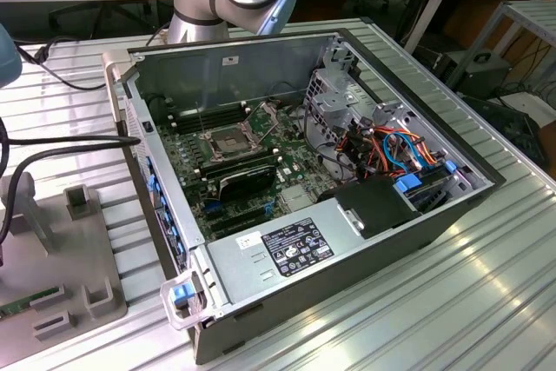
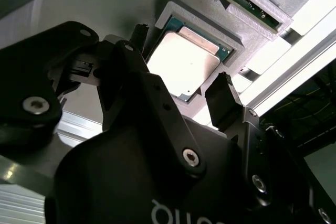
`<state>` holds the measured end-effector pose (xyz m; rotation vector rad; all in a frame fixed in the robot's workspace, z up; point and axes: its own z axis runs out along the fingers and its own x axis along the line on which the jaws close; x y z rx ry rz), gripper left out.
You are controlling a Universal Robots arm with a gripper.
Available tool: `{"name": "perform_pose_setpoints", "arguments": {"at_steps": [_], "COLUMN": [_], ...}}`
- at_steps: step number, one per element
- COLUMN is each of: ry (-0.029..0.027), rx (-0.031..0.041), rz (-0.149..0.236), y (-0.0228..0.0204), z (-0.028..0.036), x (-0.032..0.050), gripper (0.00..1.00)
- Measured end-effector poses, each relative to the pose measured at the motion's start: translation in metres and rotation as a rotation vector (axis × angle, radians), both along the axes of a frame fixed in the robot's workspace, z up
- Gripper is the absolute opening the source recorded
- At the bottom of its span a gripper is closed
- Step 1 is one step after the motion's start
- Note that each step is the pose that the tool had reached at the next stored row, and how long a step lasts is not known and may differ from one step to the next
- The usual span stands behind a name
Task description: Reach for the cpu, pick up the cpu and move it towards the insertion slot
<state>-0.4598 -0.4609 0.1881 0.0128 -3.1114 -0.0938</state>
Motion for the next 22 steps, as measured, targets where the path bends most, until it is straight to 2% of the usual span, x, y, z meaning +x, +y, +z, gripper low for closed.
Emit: {"name": "perform_pose_setpoints", "arguments": {"at_steps": [6, 10, 22], "ry": [-0.0001, -0.0003, -0.0001], "rx": [0.0, -0.0094, -0.011], "rz": [0.0, 0.0, 0.0], "y": [0.0, 0.0006, 0.0021], "z": [-0.0001, -0.0003, -0.0002], "x": [0.0, 0.0002, 0.0004], "gripper": [0.72, 0.72, 0.71]}}
